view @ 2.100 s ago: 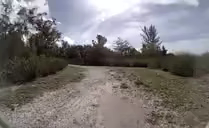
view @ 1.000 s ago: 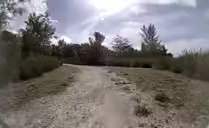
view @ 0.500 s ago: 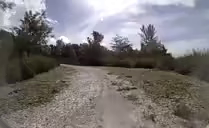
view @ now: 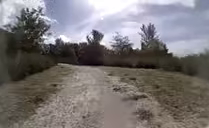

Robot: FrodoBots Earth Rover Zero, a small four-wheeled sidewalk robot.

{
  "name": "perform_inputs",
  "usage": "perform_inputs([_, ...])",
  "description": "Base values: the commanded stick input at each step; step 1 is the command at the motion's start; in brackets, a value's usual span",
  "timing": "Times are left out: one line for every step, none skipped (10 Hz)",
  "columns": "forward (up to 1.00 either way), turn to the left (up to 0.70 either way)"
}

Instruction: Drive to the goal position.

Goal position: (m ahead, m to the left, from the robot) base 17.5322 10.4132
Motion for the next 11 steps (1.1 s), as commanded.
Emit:
perform_inputs([0.85, 0.00])
perform_inputs([0.85, 0.00])
perform_inputs([0.85, 0.00])
perform_inputs([0.85, 0.00])
perform_inputs([0.85, 0.00])
perform_inputs([0.85, 0.00])
perform_inputs([0.85, 0.00])
perform_inputs([0.85, 0.00])
perform_inputs([0.85, 0.00])
perform_inputs([0.85, 0.00])
perform_inputs([0.85, 0.00])
